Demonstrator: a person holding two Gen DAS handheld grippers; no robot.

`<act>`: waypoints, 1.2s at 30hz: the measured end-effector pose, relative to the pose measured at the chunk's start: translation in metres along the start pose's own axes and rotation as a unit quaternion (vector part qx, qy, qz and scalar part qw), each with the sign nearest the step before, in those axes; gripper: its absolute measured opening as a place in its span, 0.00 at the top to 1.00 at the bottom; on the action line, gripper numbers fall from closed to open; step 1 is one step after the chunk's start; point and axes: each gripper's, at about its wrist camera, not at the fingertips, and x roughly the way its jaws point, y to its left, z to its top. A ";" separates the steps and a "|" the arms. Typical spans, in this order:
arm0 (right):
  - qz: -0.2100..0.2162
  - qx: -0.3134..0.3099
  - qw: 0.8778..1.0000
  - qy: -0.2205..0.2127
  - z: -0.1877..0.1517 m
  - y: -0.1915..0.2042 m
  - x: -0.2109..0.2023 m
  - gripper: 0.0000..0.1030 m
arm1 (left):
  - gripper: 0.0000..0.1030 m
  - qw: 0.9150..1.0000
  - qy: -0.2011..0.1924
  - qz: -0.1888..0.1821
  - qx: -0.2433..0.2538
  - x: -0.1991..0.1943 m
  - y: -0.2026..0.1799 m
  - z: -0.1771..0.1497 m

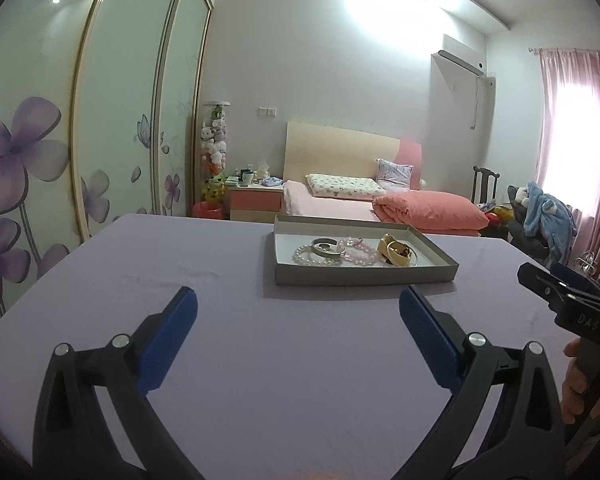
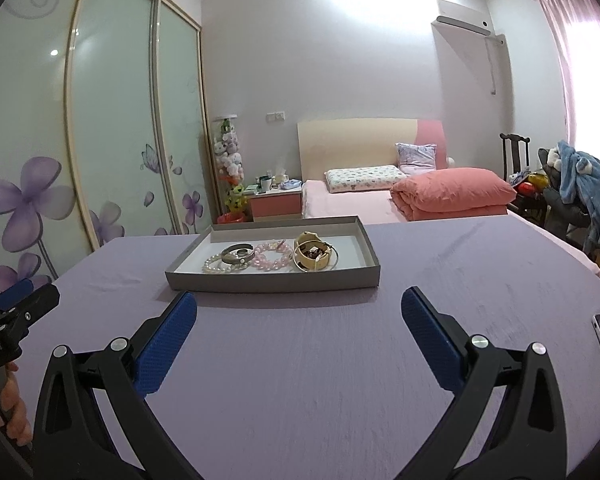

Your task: Organize jewelry

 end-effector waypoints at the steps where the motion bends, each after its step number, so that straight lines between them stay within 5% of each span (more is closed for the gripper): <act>1: 0.000 0.001 1.000 -0.001 -0.001 0.000 -0.001 0.02 | 0.04 1.000 0.000 0.001 0.001 0.000 -0.001 0.000; 36: 0.002 -0.001 1.000 -0.003 -0.007 0.004 -0.008 0.02 | 0.04 1.000 0.009 -0.004 0.009 0.005 -0.014 0.002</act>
